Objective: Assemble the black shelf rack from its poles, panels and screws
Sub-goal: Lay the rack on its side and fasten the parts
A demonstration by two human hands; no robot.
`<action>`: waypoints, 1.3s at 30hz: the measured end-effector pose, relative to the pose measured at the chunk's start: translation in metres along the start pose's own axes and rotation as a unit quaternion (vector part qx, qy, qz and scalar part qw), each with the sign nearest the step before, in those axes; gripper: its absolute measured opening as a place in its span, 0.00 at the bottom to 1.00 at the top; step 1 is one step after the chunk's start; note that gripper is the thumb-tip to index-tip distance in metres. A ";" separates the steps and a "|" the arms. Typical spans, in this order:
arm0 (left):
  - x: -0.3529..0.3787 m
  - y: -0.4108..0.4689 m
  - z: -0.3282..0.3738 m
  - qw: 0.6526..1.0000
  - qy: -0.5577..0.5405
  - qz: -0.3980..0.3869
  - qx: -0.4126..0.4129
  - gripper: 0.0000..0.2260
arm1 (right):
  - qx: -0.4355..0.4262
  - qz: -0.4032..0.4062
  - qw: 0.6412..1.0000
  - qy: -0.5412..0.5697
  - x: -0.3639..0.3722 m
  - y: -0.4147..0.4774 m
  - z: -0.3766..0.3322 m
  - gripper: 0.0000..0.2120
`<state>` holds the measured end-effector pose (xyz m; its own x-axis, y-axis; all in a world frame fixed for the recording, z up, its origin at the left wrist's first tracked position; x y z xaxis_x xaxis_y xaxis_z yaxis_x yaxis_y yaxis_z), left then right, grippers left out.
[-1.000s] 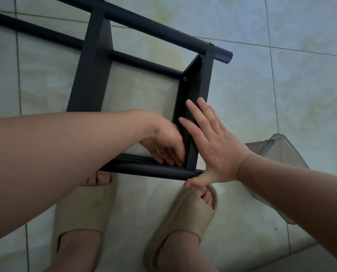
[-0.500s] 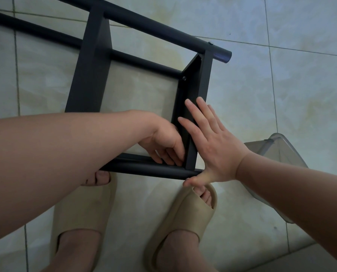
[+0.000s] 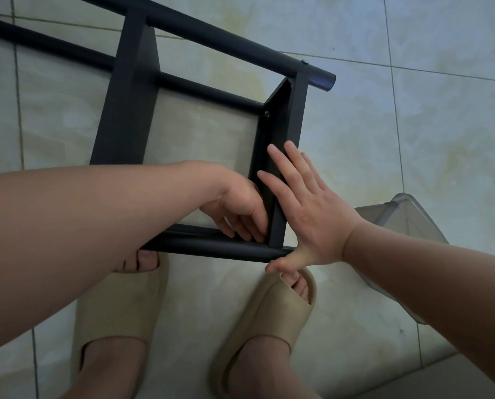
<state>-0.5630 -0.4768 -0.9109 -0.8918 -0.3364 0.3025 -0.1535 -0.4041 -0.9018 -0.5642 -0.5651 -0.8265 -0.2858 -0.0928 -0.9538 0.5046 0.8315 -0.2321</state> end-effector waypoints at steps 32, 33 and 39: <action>0.003 0.000 -0.004 0.999 -0.029 -0.014 -0.022 0.06 | 0.002 -0.006 1.000 -0.005 0.000 -0.001 0.000 0.66; 0.003 0.000 -0.005 0.999 -0.023 -0.012 -0.028 0.04 | 0.002 -0.006 1.000 -0.006 0.000 -0.001 0.000 0.66; 0.004 0.002 -0.002 0.999 -0.022 -0.011 -0.027 0.04 | 0.001 0.001 1.000 -0.012 -0.002 -0.002 0.000 0.68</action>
<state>-0.5676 -0.4768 -0.9120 -0.8691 -0.3650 0.3338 -0.1962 -0.3651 -0.9101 -0.5650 -0.5667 -0.8241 -0.2655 -0.1034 -0.9586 0.5068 0.8308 -0.2300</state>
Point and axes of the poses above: each hand's wrist, its own y-axis towards the middle knuckle, its own x-axis out of the palm, z = x × y, the point moved 7 cm from there along y, towards the middle knuckle, and after that the axes turned 15 degrees about -x, right-handed, at the moved point
